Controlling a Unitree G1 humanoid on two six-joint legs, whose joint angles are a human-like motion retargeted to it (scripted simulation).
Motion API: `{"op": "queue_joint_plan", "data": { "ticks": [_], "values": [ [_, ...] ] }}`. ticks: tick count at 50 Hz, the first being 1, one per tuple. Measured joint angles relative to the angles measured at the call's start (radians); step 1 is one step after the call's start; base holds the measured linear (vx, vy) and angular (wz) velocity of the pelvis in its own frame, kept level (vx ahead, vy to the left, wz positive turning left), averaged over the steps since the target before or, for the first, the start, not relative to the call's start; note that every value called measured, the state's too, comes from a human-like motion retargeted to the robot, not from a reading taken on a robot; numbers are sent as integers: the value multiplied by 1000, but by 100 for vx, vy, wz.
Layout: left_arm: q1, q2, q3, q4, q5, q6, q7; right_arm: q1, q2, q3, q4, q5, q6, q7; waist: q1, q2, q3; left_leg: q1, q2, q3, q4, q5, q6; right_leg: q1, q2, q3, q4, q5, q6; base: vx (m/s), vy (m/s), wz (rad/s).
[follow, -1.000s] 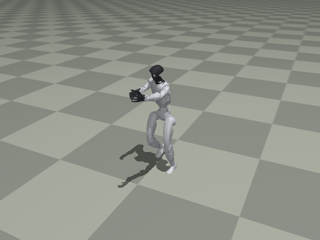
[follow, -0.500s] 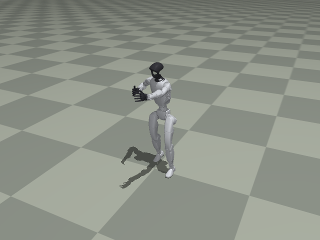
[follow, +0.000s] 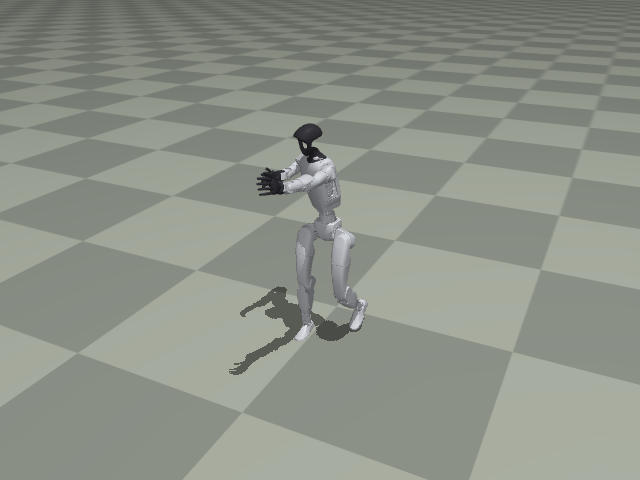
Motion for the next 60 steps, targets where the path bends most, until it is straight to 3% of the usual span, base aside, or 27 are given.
{"op": "queue_joint_plan", "data": {
  "ticks": [2, 4, 7, 12, 14, 16, 20, 23, 25, 30, 34, 36, 39, 42, 43, 46, 50, 53, 55, 58, 60],
  "values": [
    [-52, -14, -21, 6, 8, 9, 7, -62, -10, 35, 0, -22, -12, -44, 32, 18, 32, -75, 80, 56, 189, -86, 41, -23, 28, -13, 174, -128, -31, 72, 5, -14],
    [-81, -42, -28, 9, 14, 11, 14, -120, 0, 85, -5, -27, -22, -74, 63, 25, 44, -131, 140, 103, 261, -165, 76, -21, 34, -26, 283, -217, -21, 74, 6, 1],
    [-89, -118, -16, 11, 30, 4, 37, -222, 60, 187, 6, -17, -38, -109, 118, 15, 28, -193, 149, 134, 147, -213, 67, 33, 12, -41, 288, -245, 25, 78, 7, 15],
    [-9, -225, 12, -4, 96, -9, 55, -271, 167, 279, -17, -9, -50, -96, 196, -53, -28, -149, 55, 129, -442, -71, -26, 194, -60, -44, 119, -114, 82, 80, 11, 11],
    [11, -233, 9, 0, 119, -10, 52, -261, 152, 278, -30, -11, -52, -77, 215, -58, -24, -115, 45, 73, -589, 16, -51, 228, -46, -27, 137, -63, 69, 77, 17, -24],
    [9, -224, -2, 10, 131, -5, 53, -245, 114, 262, -27, -13, -47, -62, 227, -61, -6, -92, 47, 33, -599, 52, -39, 210, -22, -3, 271, -46, 43, 72, 20, -43],
    [-49, -182, -26, 39, 126, 21, 78, -190, 64, 185, 19, -36, -32, -84, 224, -92, 31, -104, 54, 60, -365, -110, 39, 19, -9, -5, 730, -139, 6, 66, 21, -45],
    [-75, -164, -14, 61, 128, 39, 93, -95, 112, 92, 66, -78, -32, -118, 192, -88, 46, -99, 60, 73, -271, -218, 42, -113, -32, -66, 856, -221, -26, 67, 19, -5],
    [-61, -163, 15, 73, 145, 40, 90, -17, 174, 16, 92, -115, -29, -114, 153, -62, 39, -81, 55, 62, -298, -222, 16, -173, -31, -102, 794, -228, -31, 71, 16, 44],
    [96, -104, 78, 44, 153, 13, 32, 94, 232, -73, 120, -138, 7, -13, 1, 13, -17, 43, 31, 20, -514, -80, -82, -158, -15, -157, 243, -100, 16, 77, 9, 54],
    [153, -58, 96, 14, 117, 7, -7, 102, 170, -119, 127, -123, 41, 41, -26, 13, -35, 69, -20, -12, -391, -7, -50, -74, -11, -60, -41, -1, 47, 79, 2, 3],
    [136, -39, 84, 7, 89, 10, -18, 80, 124, -135, 130, -92, 43, 37, 4, 23, -16, 4, -16, -5, -162, -19, -8, -47, 1, -14, -12, -8, 17, 73, 6, -39],
    [57, -27, 43, 14, 55, 21, -31, -5, 57, -114, 129, -41, 18, 4, 85, 56, 41, -121, 36, 24, 179, -88, 35, -48, 37, 1, 180, -142, -39, 71, 11, -63],
    [13, -63, 23, 20, 48, 18, -45, -122, 20, -31, 107, -49, -13, -18, 171, 63, 56, -206, 4, -8, 277, -98, -6, -5, 105, 129, 269, -256, -11, 76, 15, -44],
    [12, -88, 29, 20, 50, 10, -47, -179, 15, 9, 109, -65, -21, -26, 201, 59, 50, -224, -9, -18, 247, -105, -21, 24, 108, 158, 262, -261, 4, 80, 15, -31],
    [55, -168, 59, -11, 64, 2, -46, -306, 32, 101, 97, -121, -14, -40, 288, 24, 5, -244, 21, 32, 20, -149, -5, 106, -12, 44, 200, -190, 42, 82, 15, -15],
    [111, -259, 89, -36, 120, -6, -51, -372, 67, 173, 85, -184, 3, -5, 354, -9, -39, -194, 38, 83, -436, -52, -33, 198, -67, 42, 139, -60, 83, 82, 19, 18],
    [115, -275, 87, -24, 145, -5, -43, -340, 70, 201, 104, -186, -1, 12, 358, -4, -30, -134, 56, 73, -602, 41, -45, 182, -28, 65, 326, -23, 58, 80, 24, 6],
    [80, -268, 74, -7, 142, 10, -24, -304, 76, 196, 129, -158, 6, 4, 342, -21, -12, -135, 45, 57, -551, 50, -6, 102, -4, 75, 571, -52, 39, 75, 22, 16],
    [11, -251, 54, 19, 115, 35, 6, -214, 127, 150, 160, -71, 13, -19, 291, -57, 20, -156, 25, 55, -346, -89, 55, -29, -10, 44, 850, -150, 18, 74, 19, 33],
    [-9, -239, 57, 33, 101, 44, 15, -140, 180, 112, 164, -19, 12, -15, 253, -60, 30, -140, 27, 57, -278, -166, 55, -99, -19, 7, 905, -199, -5, 76, 15, 23]
  ]
}}
